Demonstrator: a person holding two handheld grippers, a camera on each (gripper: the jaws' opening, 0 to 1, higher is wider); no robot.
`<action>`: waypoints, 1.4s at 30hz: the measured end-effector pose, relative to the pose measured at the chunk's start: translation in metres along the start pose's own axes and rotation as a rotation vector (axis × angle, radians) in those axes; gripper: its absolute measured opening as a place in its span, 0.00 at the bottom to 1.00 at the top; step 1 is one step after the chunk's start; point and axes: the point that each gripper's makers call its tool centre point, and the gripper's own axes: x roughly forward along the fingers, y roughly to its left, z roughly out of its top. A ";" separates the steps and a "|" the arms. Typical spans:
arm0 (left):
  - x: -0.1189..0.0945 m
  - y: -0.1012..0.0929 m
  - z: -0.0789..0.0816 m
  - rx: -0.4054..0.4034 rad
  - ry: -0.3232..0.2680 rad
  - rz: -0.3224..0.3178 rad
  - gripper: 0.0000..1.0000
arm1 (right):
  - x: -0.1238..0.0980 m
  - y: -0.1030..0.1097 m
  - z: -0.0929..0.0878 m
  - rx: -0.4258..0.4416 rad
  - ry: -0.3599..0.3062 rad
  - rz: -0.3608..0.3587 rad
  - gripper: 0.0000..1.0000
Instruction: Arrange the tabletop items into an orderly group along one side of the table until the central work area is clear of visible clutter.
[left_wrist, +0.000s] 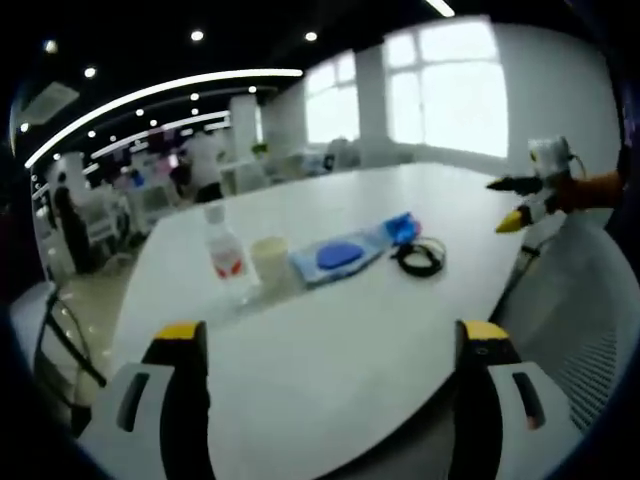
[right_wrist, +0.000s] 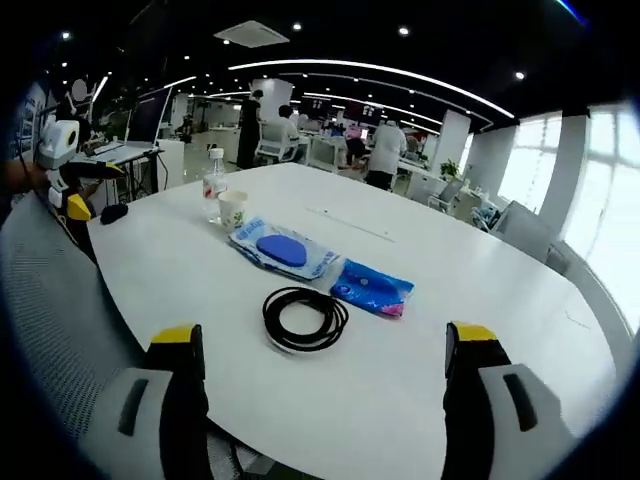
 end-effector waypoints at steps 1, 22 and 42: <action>0.000 0.000 0.001 -0.001 -0.003 0.001 1.00 | -0.001 0.000 -0.002 0.001 0.001 -0.007 1.00; -0.005 0.005 0.003 0.006 -0.010 0.030 0.99 | -0.001 0.009 -0.006 0.046 0.013 -0.028 1.00; -0.003 0.001 -0.003 0.024 0.027 0.010 0.99 | 0.003 0.018 -0.004 0.029 0.020 0.010 0.99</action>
